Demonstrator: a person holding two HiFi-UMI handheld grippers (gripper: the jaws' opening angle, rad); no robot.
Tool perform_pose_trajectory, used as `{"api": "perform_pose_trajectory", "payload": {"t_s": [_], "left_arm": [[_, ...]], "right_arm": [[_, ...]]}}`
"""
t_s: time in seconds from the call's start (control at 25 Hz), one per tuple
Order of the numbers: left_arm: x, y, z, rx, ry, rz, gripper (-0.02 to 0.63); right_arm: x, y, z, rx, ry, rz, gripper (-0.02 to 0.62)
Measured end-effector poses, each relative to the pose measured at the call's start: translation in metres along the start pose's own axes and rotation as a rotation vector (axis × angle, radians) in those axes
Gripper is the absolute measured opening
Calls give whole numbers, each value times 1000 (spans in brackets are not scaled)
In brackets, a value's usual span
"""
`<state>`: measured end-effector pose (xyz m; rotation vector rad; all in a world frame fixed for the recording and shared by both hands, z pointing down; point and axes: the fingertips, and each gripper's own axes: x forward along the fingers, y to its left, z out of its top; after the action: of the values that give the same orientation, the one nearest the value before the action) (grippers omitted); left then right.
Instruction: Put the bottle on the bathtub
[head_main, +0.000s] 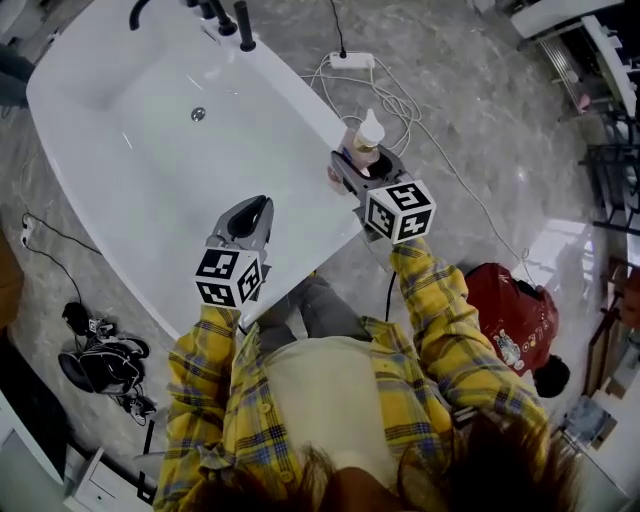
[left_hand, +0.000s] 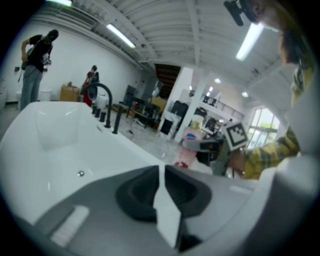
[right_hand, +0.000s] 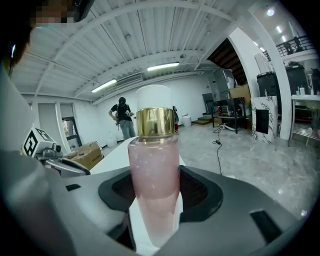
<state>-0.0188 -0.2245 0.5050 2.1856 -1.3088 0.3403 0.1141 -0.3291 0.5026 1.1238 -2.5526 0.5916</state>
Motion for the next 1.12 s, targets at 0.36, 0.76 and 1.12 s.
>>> {"api": "perform_pose_trajectory", "payload": {"t_s": [0.36, 0.76, 1.12], "left_arm": [[17, 19, 3, -18, -19, 82, 37], [23, 19, -1, -20, 9, 85, 37], [30, 19, -3, -12, 12, 70, 37]], "right_arm": [[42, -30, -6, -95, -18, -29, 232], [70, -57, -7, -123, -37, -83, 232], [75, -54, -9, -188, -55, -76, 232]]}}
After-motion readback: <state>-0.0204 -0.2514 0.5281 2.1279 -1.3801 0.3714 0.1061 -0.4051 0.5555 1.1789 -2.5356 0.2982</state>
